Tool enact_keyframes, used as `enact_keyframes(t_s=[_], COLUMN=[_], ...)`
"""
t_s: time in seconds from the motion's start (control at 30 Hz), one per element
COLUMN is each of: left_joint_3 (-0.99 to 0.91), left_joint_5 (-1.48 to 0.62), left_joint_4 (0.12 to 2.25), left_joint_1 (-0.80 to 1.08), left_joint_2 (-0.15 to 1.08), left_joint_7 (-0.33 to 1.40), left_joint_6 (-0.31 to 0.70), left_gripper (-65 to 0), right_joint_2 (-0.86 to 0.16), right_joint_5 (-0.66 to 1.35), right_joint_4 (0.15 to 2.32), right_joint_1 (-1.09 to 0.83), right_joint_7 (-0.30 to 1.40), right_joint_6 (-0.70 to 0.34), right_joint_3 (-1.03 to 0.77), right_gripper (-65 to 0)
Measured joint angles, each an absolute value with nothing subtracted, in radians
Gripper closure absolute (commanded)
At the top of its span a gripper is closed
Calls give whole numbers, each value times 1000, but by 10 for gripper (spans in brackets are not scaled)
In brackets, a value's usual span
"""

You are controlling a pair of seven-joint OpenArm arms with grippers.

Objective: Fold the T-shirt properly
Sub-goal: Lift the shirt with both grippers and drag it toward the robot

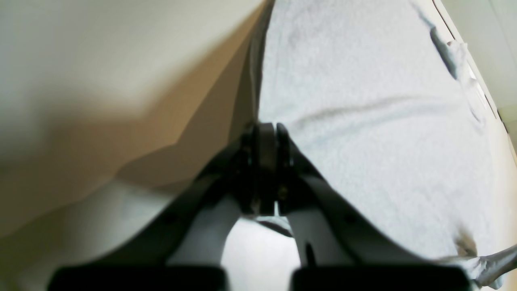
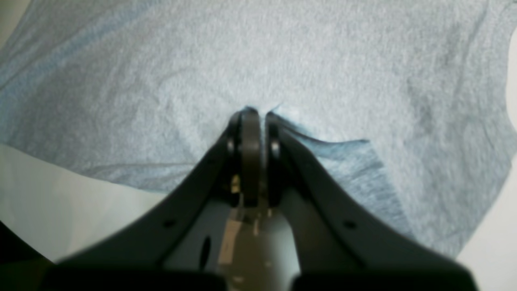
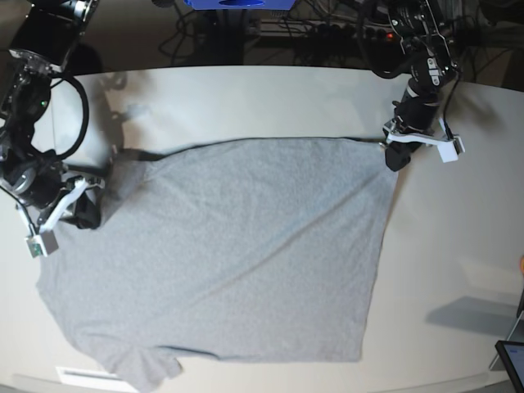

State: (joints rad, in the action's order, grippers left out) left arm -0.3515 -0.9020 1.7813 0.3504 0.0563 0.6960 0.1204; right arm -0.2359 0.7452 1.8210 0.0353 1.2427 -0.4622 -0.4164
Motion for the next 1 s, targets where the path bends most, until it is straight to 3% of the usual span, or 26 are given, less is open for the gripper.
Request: enact_keyframes(t_s=[0.5,0.67,1.0], left_joint_3=[-353,-361,-440], left_joint_5=[-902,-902,-900], left_joint_4=[1779,1754,1734], left_joint_1=[338,276,191], left_joint_2=[42,36,4], left_joint_7=[697,780,789], left_joint_6=[120,117,116], left_gripper=[0,0,0], right_joint_2=[-265,-266,-288], right_joint_5=[737,734,733], right_joint_4=[1679,1647,1566], right_joint_1=[150,179,204], right_joint_7=[1240,1212,1157], right_joint_6=[-459,-459,-459], right_joint_3=[-416,-366,-318], right_gripper=[-3,-3,-3])
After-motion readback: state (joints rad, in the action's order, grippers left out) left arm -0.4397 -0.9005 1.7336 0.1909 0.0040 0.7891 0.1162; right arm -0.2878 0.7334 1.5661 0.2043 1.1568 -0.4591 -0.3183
